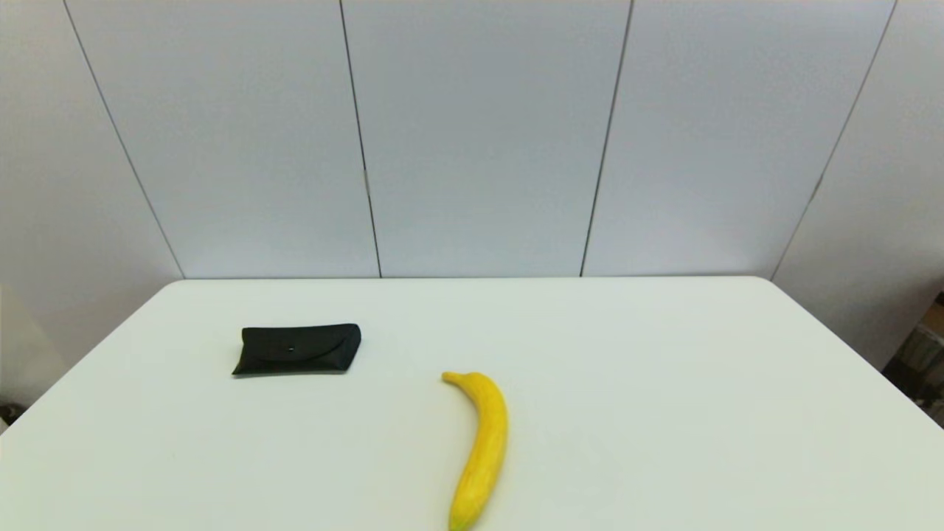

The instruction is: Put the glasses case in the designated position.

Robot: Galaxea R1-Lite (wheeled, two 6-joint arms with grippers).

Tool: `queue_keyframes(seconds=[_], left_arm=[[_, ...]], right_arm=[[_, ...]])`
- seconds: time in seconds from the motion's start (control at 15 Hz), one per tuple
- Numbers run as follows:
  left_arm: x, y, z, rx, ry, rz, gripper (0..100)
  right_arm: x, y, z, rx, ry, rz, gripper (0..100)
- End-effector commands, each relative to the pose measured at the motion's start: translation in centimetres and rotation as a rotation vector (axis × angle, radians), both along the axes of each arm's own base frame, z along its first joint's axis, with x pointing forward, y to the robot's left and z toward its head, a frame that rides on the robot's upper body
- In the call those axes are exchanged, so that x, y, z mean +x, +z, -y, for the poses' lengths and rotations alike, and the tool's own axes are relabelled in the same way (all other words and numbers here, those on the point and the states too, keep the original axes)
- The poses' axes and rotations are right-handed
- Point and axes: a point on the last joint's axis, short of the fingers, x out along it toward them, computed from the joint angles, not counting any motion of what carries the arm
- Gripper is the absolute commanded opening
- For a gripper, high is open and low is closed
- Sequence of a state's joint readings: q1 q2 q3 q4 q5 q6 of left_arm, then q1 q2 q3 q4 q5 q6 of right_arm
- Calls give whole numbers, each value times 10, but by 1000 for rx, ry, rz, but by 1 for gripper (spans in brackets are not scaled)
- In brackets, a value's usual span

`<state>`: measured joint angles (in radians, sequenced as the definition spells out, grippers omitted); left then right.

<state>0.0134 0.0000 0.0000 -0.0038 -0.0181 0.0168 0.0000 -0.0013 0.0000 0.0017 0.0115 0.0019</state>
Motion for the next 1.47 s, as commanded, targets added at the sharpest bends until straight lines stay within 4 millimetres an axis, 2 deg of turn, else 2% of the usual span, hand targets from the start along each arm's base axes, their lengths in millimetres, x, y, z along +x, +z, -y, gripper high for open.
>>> queue_keyframes(seconds=[0.07, 0.47, 0.67, 0.73, 0.8, 1.07, 1.33, 1.47], left_arm=[[0, 0, 0, -1, 0, -1, 100], [1, 4, 0, 11, 0, -10, 100], [8, 37, 0, 29, 2, -4, 100], [15, 55, 0, 45, 0, 6, 100], [20, 65, 0, 54, -1, 15, 100], [66, 111, -1, 75, -7, 11, 100], [130, 140, 6, 93, -73, -20, 100], [158, 147, 14, 96, -128, -53, 100]], right_arm=[[0, 0, 0, 0, 1, -1, 100], [0, 0, 0, 0, 1, -1, 100], [0, 0, 0, 0, 1, -1, 100], [0, 0, 0, 0, 1, -1, 100], [0, 0, 0, 0, 1, -1, 100], [0, 0, 0, 0, 1, -1, 100], [0, 0, 0, 0, 1, -1, 100], [0, 0, 0, 0, 1, -1, 100]])
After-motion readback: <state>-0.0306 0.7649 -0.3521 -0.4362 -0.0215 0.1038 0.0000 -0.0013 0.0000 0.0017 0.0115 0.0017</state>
